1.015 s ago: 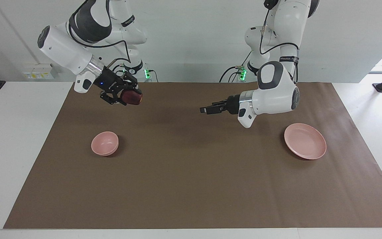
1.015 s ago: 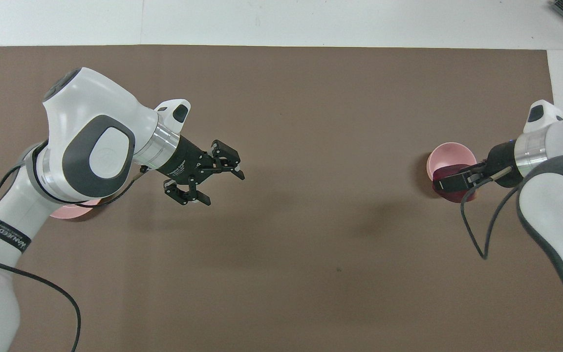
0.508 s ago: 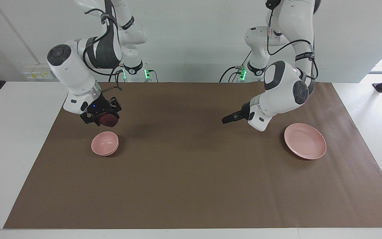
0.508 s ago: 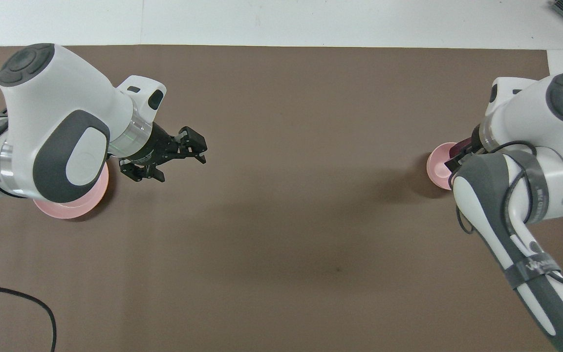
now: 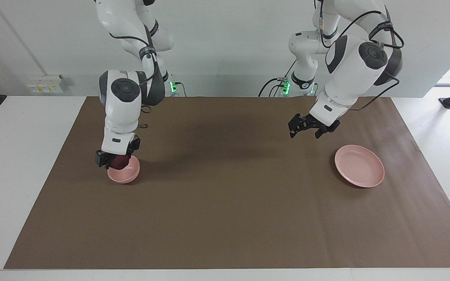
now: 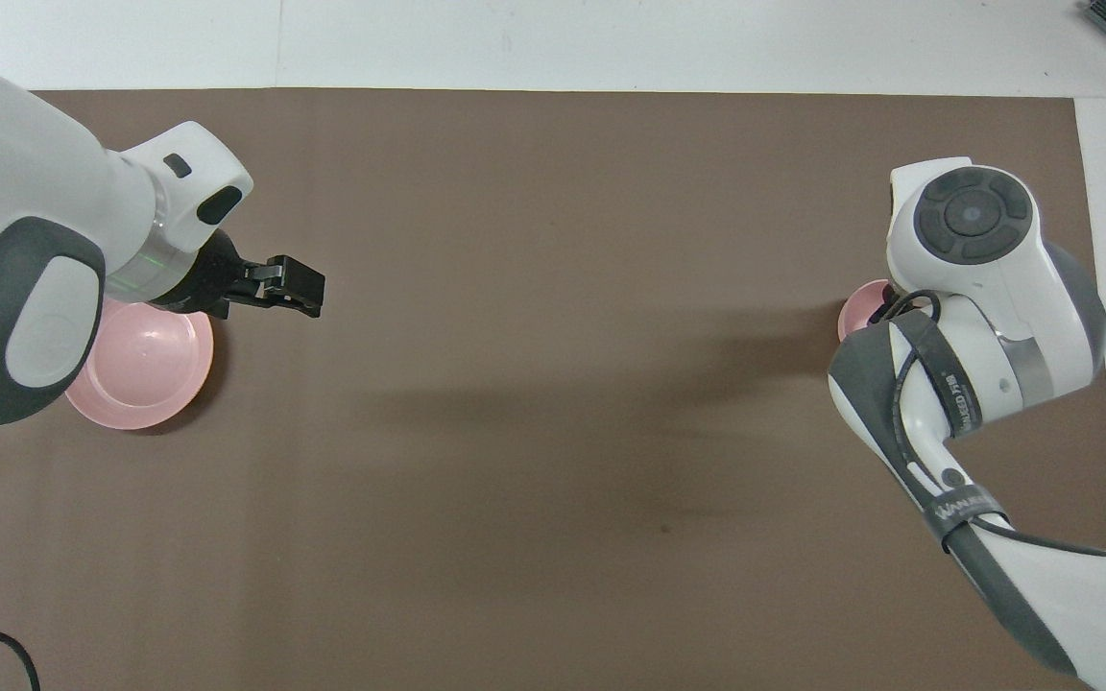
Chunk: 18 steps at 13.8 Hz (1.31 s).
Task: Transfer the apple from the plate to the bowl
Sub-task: 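Move the apple over the bowl while the left gripper retracts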
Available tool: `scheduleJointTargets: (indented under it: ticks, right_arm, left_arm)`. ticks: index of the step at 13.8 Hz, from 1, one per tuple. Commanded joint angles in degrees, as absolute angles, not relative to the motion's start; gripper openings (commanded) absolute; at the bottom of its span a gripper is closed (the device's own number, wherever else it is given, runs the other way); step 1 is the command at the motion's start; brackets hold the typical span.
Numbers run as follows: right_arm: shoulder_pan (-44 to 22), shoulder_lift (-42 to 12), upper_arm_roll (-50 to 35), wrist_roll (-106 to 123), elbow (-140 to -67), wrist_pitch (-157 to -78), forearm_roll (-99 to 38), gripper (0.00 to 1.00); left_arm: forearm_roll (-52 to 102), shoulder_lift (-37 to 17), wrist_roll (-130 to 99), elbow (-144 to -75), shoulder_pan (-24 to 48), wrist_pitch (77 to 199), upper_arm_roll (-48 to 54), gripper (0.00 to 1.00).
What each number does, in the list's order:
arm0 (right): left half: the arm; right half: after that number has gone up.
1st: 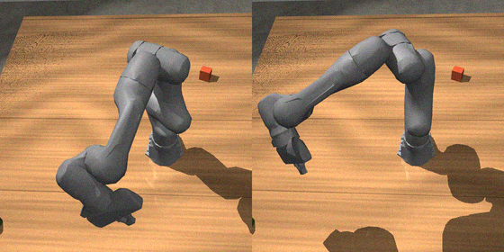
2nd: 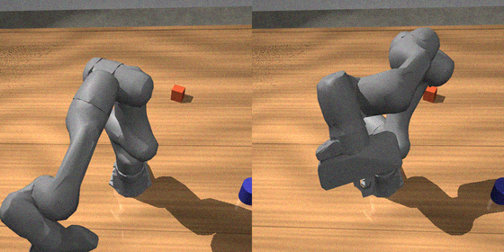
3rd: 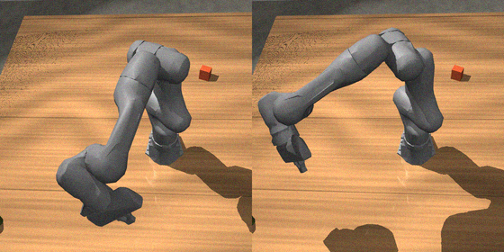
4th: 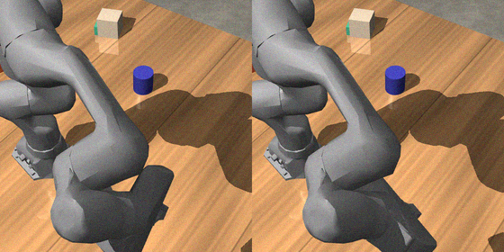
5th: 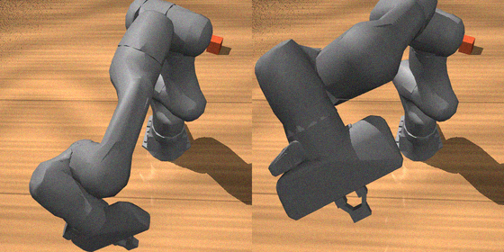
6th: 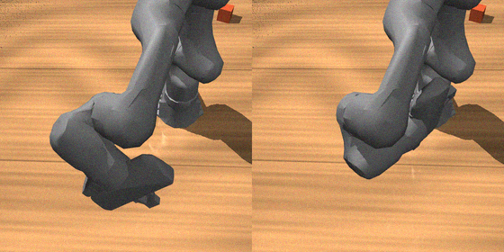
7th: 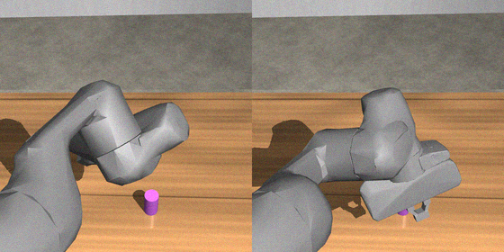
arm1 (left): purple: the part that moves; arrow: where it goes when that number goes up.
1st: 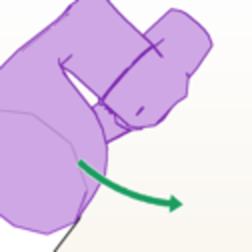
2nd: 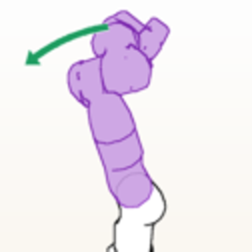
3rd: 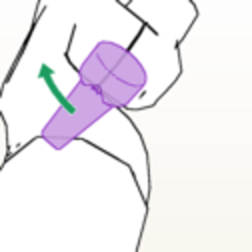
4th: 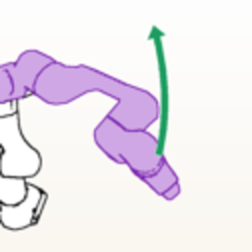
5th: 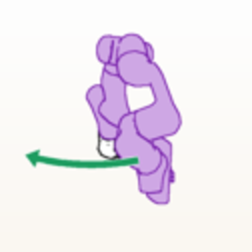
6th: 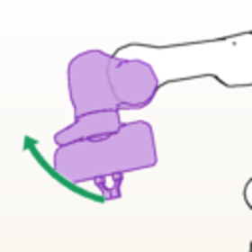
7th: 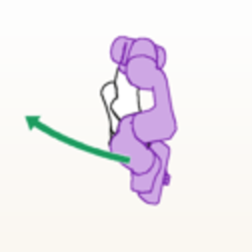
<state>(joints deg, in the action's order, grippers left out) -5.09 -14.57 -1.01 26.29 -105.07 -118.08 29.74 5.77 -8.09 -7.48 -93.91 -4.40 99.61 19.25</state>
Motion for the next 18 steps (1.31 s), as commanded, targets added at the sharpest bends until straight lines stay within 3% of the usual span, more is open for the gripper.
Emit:
scheduleJointTargets:
  ticks: [1,4,8,15,18]
  right_arm:
    - [-4.1,-15.9,-1.3,24.6,-105.9,-121.4,32.2,0.0]
    - [-4.7,-16.6,-1.3,23.6,-106.1,-121.8,32.2,0.0]
    - [-4.0,-17.1,-1.3,22.8,-108.1,-123.6,32.2,0.0]
    - [-3.3,-17.2,-1.3,22.7,-109.7,-125.2,32.1,0.0]
    - [-2.7,-17.2,-1.3,22.6,-110.8,-126.0,32.0,0.0]
  left_arm:
    - [4.7,-7.5,-0.8,-92.7,-7.3,96.2,19.4,1.0]
    - [4.7,-6.2,2.7,-92.4,-9.9,93.5,19.3,1.0]
    - [4.9,-3.8,9.9,-92.3,-7.7,90.3,12.9,1.0]
    - [4.4,1.2,20.2,-92.5,7.9,86.0,-7.7,1.0]
    - [-1.4,1.8,22.4,-92.6,11.2,85.0,-9.3,1.0]
